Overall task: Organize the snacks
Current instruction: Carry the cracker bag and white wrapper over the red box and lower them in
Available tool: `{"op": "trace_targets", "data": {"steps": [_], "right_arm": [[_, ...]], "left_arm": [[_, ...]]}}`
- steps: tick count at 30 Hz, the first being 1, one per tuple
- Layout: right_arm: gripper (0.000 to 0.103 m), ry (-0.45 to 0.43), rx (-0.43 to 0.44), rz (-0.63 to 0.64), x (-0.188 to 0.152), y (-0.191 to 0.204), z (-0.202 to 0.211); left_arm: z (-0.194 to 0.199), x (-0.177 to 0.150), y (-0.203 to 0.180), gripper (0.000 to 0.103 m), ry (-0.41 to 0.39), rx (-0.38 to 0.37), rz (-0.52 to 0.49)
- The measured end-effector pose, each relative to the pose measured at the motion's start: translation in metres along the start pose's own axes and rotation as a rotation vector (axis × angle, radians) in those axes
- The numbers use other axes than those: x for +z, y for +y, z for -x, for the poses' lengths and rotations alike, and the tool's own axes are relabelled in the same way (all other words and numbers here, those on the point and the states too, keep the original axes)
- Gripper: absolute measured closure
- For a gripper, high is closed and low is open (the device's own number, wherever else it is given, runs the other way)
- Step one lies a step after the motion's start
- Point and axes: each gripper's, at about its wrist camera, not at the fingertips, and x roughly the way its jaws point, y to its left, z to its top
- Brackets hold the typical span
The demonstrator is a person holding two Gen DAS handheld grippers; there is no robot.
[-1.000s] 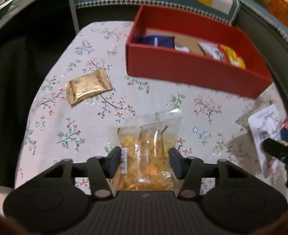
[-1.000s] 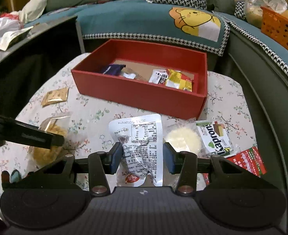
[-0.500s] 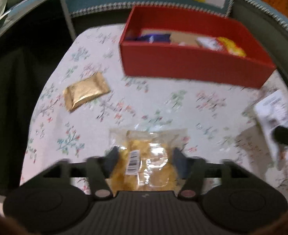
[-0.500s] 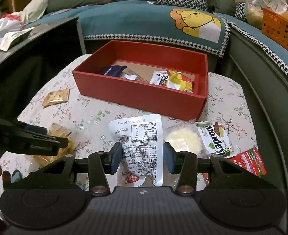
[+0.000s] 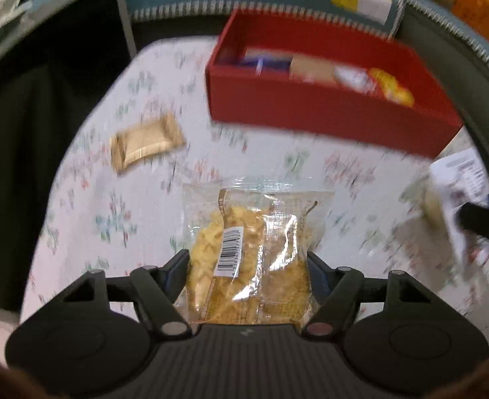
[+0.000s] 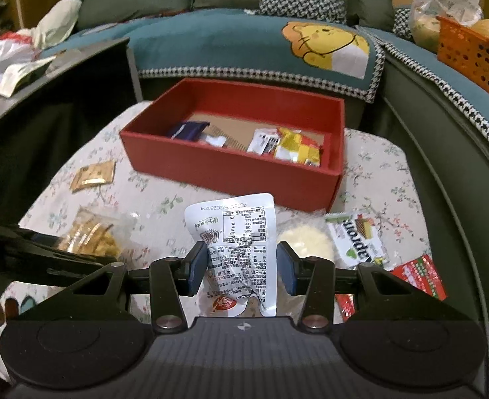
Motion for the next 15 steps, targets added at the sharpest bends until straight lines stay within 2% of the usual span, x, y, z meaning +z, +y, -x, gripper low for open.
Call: {"op": "trace_targets", "data": {"steps": [5,9,15], "right_arm": [[0.050,-0.044,-0.020,-0.012,0.013,-0.003,0.001],[0.050,-0.076,-0.044,-0.016,0.027,-0.005,-0.005],[0.050,-0.133,-0.101,-0.018,0.055,-0.014,-0.023]], "left_arm": [[0.019,0.022,-0.020,0.028,-0.117,0.023,-0.056],[0.016,0.045,-0.033,0.028,-0.153,0.030,-0.081],[-0.004,0.081,-0.041,0.028,-0.208,0.082,-0.093]]}}
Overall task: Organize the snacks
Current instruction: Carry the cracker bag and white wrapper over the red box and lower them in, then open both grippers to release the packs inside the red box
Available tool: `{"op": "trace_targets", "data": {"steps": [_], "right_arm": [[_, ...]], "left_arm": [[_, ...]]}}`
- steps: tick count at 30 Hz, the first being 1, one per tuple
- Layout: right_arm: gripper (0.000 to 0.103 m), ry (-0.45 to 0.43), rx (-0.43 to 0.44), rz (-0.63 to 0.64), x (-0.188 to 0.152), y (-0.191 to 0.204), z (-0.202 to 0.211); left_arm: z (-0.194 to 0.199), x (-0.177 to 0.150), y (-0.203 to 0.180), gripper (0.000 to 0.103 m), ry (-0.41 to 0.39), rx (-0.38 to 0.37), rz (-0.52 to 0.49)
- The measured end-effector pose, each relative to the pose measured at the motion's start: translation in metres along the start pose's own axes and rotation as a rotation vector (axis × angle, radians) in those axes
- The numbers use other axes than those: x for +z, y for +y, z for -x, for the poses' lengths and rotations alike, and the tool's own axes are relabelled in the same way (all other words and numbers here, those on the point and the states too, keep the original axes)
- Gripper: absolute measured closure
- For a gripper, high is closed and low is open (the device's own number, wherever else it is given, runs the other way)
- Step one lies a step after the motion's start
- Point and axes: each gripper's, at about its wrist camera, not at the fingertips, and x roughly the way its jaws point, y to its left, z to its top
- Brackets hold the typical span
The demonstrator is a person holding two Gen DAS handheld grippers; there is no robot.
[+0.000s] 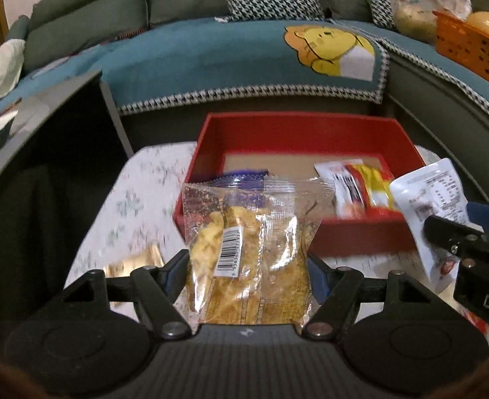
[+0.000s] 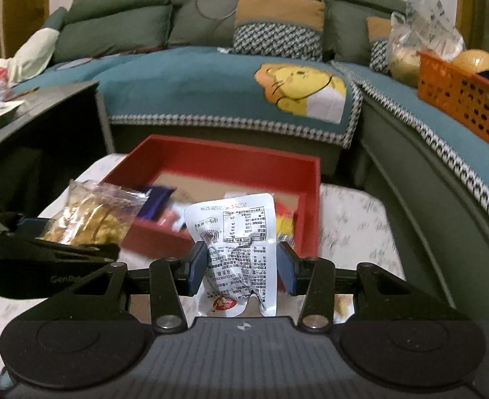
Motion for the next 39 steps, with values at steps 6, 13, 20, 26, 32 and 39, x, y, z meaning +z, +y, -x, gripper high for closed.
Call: {"op": "trace_targets", "data": {"steps": [6,13,20,26,32,39], "right_arm": [[0.050,-0.023,-0.034,-0.009,0.019,-0.009,-0.028],[0.050,-0.048,-0.051,-0.017,0.032,-0.009,-0.059],[0.050,-0.041,-0.047,-0.034,0.033,-0.009,-0.087],[0.049,-0.024,-0.050,-0.053,0.029,-0.010,-0.107],[0.040,-0.034,-0.063,-0.056,0.028,-0.009,-0.108],[0.035,-0.053,-0.060,-0.049,0.030,-0.010,-0.100]], "left_arm": [[-0.030,0.027,-0.002,0.028,-0.039,0.047,0.018],[-0.054,0.046,-0.005,0.028,-0.055,0.053,0.040],[-0.076,0.056,-0.012,0.028,-0.066,0.055,0.027],[-0.093,0.054,-0.016,0.028,-0.042,0.053,0.012],[-0.101,0.052,-0.015,0.026,-0.003,0.056,0.014],[-0.097,0.052,-0.018,0.024,-0.004,0.070,-0.006]]}}
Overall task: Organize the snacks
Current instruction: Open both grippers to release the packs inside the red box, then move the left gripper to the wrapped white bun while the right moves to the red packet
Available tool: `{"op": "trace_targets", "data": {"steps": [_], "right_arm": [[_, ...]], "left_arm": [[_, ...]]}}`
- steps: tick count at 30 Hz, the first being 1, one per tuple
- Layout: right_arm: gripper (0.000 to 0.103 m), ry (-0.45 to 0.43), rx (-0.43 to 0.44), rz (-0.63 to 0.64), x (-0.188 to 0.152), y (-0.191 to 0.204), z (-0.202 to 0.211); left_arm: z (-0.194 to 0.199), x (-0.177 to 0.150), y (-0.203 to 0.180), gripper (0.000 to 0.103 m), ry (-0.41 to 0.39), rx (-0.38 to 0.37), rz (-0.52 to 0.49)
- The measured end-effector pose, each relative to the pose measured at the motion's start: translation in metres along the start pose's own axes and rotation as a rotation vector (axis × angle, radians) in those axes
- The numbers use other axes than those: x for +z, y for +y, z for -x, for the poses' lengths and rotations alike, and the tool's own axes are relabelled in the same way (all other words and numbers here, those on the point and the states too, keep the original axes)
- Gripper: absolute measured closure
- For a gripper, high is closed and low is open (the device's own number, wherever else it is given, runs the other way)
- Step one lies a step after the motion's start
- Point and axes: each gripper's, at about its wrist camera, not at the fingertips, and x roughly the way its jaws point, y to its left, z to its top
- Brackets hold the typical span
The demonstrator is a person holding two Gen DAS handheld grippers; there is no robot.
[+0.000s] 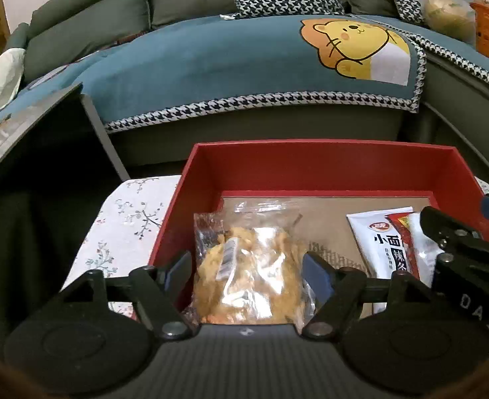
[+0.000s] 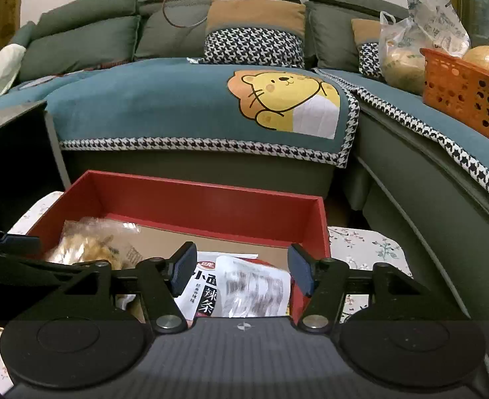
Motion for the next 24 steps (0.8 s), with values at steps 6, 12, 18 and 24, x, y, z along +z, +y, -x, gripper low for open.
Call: {"op": "trace_targets", "data": {"steps": [6,12,18,24], "right_arm": [[0.035,-0.013,-0.005,-0.011,0.004,-0.007,0.009],[0.035,-0.037,-0.008,-0.009,0.009,-0.010,0.032],[0.035,-0.036,-0.015,-0.002,0.008,-0.010,0.061],[0.035,-0.003,-0.040,0.021,-0.010,-0.017,0.091]], "left_arm": [[0.008,0.002,0.004,0.023,0.009,0.003,0.022],[0.029,-0.002,0.009,0.022,0.008,0.004,0.028],[0.053,-0.015,0.006,0.020,0.009,-0.015,0.009],[0.077,-0.034,-0.003,0.017,0.025,-0.051,-0.035]]}}
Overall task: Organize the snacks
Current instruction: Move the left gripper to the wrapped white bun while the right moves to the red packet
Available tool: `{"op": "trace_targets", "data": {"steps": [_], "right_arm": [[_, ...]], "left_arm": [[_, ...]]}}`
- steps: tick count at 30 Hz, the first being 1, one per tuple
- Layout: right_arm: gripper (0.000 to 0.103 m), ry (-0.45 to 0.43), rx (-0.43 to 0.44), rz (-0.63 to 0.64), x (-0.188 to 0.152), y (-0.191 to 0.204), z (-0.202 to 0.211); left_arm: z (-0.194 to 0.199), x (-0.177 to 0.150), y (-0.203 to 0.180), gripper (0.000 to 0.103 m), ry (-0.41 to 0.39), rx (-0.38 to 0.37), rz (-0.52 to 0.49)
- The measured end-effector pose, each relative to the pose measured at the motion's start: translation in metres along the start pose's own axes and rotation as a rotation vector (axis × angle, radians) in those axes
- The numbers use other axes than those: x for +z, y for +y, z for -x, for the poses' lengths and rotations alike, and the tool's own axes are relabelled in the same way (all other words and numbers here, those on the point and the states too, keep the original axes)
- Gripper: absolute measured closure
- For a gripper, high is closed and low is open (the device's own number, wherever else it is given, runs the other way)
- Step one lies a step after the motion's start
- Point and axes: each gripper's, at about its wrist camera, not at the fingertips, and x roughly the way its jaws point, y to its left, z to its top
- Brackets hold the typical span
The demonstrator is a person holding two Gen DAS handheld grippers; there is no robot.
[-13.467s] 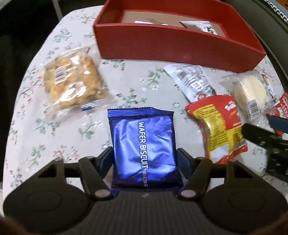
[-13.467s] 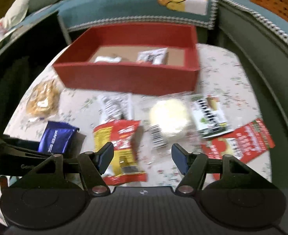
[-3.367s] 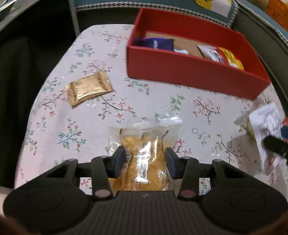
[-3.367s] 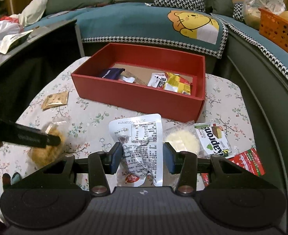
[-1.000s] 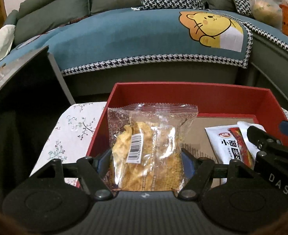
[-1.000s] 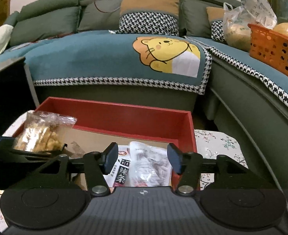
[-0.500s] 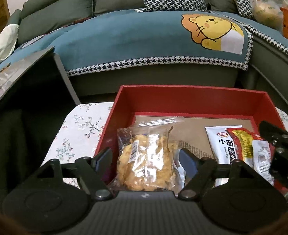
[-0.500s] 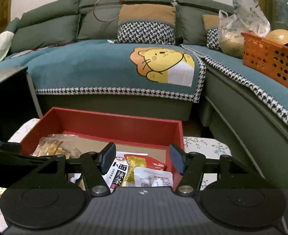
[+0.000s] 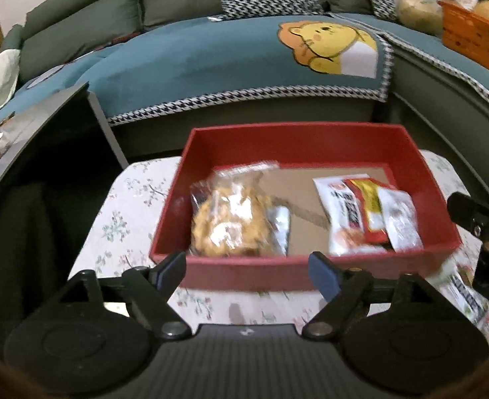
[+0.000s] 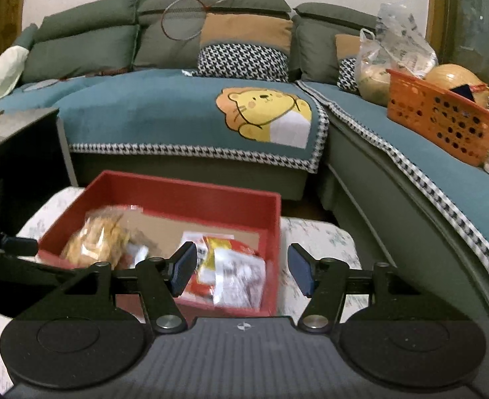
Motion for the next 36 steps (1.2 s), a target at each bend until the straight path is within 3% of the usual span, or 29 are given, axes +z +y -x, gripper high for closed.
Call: {"op": "trace_targets", "data": {"steps": [15,23,29,33,36], "right_arm": [[0.035,0.119,-0.112,-0.095,-0.060,-0.056,0.058],[0.035,0.191,-0.193,-0.191,-0.089,-0.103,0.063],[0.035,0.194,-0.182,-0.230,-0.095,-0.122,0.063],[0.035,0.194,-0.164,-0.244,-0.096,-0.131,0.061],[0.035,0.194,-0.147,-0.240,-0.098,-0.133,0.062]], "left_arm": [[0.033,-0.057,-0.066,0.016,0.058,-0.112,-0.176],[0.032,-0.073,-0.110,0.016,0.126,-0.208,-0.242],[0.020,-0.062,-0.125,0.016,0.150,-0.212,-0.202],[0.002,-0.052,-0.125,0.014,0.222,-0.235,-0.064],[-0.005,-0.046,-0.131,0.014,0.227,-0.227,0.010]]}}
